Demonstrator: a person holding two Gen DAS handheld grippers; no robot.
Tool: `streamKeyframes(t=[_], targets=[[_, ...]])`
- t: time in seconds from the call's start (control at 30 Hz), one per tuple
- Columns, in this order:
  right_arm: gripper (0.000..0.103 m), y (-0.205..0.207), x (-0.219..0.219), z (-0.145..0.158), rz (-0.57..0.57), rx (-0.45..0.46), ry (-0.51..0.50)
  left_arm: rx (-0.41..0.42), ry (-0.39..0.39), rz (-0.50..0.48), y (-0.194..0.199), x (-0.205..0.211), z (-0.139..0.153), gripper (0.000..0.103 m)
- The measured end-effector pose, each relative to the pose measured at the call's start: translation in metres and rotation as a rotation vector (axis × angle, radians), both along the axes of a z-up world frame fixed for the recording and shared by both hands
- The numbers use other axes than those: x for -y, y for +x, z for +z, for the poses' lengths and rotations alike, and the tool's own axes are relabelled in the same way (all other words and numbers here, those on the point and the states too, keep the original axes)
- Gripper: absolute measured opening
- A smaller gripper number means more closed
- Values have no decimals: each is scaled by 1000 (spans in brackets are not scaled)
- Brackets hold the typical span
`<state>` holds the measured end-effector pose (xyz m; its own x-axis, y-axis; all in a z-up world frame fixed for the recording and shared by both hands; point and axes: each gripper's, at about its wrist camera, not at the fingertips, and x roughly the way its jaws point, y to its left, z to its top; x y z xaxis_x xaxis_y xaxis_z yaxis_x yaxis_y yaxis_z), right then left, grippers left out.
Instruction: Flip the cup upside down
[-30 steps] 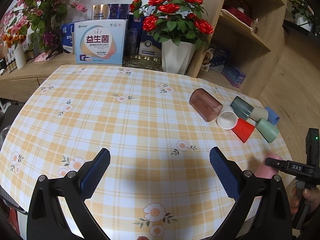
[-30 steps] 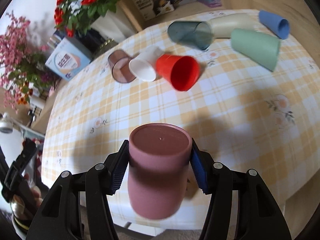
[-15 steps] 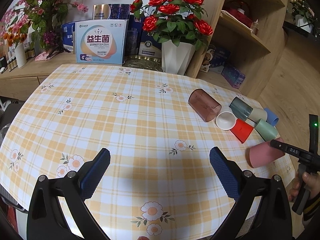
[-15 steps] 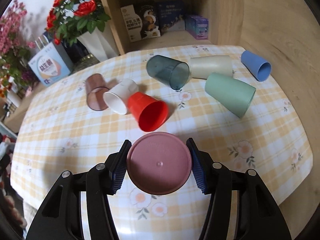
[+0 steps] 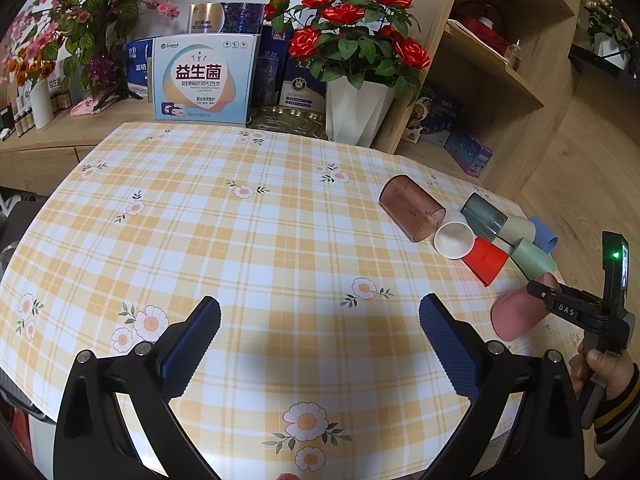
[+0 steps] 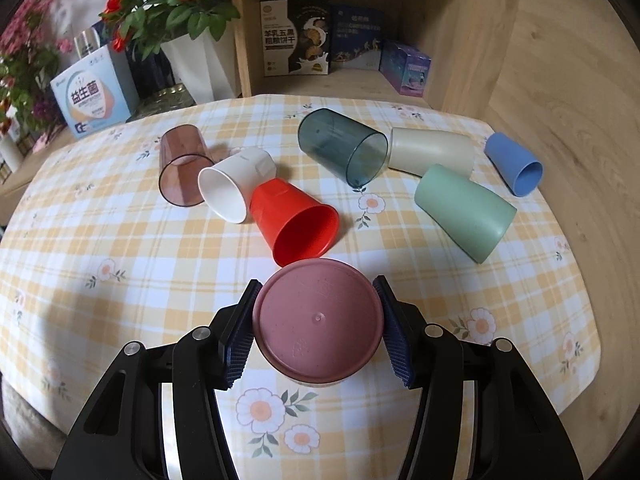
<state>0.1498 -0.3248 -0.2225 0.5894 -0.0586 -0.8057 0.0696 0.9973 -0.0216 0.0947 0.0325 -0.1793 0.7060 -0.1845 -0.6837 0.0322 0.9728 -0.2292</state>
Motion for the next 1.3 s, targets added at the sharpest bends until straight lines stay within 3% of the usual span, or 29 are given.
streamKeyframes(t=[0.37, 0.57, 0.83, 0.93, 1.1, 1.3], targets=[[55, 0, 0, 2, -1, -9, 24, -7, 19, 0, -1, 2, 2, 97], [56, -4, 0, 21, -4, 13, 52, 16, 61, 1, -2, 4, 19, 97], [71, -33, -4, 90, 39, 135, 121, 129, 113, 6, -14, 10, 76, 97], [87, -52, -7, 122, 73, 199, 146, 175, 149, 1, -23, 16, 100, 97], [87, -90, -17, 166, 78, 299, 121, 255, 172, -29, -45, 27, 137, 97], [87, -123, -14, 194, 31, 362, 110, 331, 159, -37, -70, 36, 166, 97]])
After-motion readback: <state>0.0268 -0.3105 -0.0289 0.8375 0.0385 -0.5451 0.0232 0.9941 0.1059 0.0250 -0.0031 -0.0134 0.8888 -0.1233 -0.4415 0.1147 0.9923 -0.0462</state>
